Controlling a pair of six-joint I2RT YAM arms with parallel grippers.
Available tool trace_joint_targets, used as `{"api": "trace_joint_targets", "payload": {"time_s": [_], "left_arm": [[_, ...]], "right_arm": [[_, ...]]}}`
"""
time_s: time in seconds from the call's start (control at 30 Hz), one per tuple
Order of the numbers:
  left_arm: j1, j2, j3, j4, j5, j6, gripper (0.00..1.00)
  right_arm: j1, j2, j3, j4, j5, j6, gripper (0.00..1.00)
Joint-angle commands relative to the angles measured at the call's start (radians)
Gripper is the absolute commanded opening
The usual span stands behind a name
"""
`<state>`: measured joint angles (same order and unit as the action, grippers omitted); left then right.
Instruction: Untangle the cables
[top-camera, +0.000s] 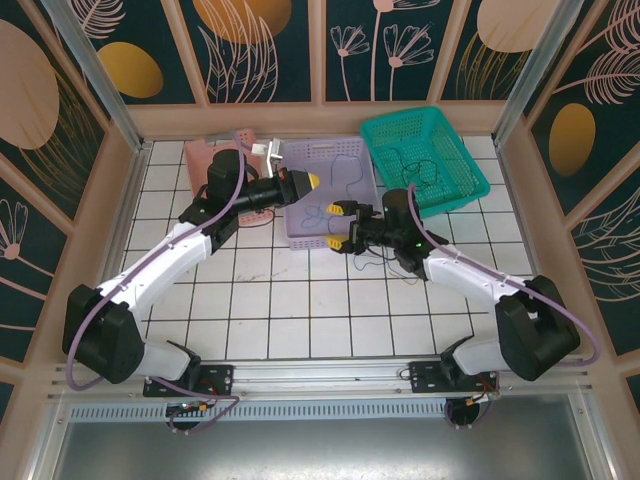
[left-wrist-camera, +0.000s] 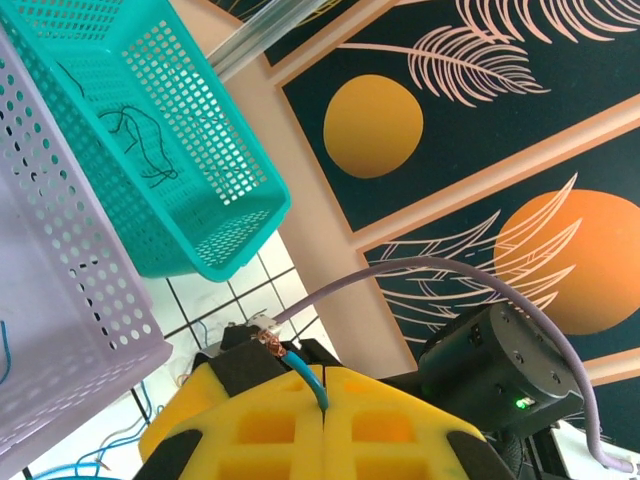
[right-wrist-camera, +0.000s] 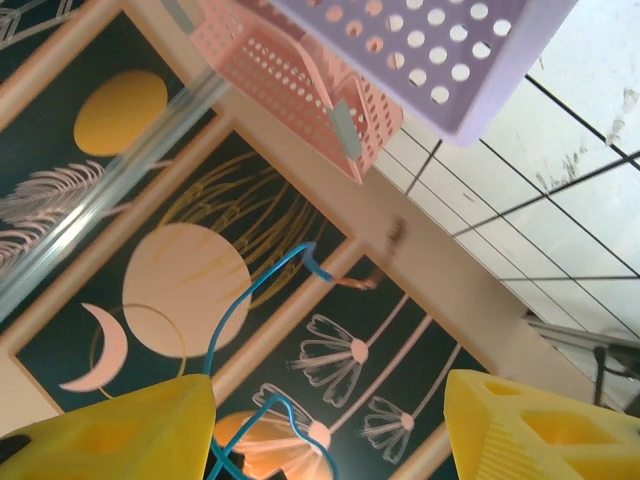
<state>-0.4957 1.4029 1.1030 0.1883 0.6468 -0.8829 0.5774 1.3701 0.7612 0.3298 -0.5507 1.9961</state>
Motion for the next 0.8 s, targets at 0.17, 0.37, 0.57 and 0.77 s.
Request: {"api": "trace_joint_targets", "payload": {"time_s": [0.17, 0.37, 0.57, 0.77], "left_arm": [[-0.015, -0.041, -0.033, 0.101, 0.019, 0.005, 0.00], [-0.027, -0.049, -0.038, 0.105, 0.009, -0.003, 0.00], [-0.028, -0.065, -0.027, 0.076, -0.026, 0.001, 0.00], [-0.025, -0.100, 0.101, -0.096, -0.248, 0.042, 0.00]], "right_arm": [[0.014, 0.117, 0.055, 0.161, 0.078, 0.232, 0.59], [0.007, 0.151, 0.058, 0.148, 0.095, 0.236, 0.33], [-0.017, 0.132, 0.062, 0.050, 0.116, 0.165, 0.00], [-0.136, 0.004, -0.036, -0.130, 0.129, 0.006, 0.00]]}}
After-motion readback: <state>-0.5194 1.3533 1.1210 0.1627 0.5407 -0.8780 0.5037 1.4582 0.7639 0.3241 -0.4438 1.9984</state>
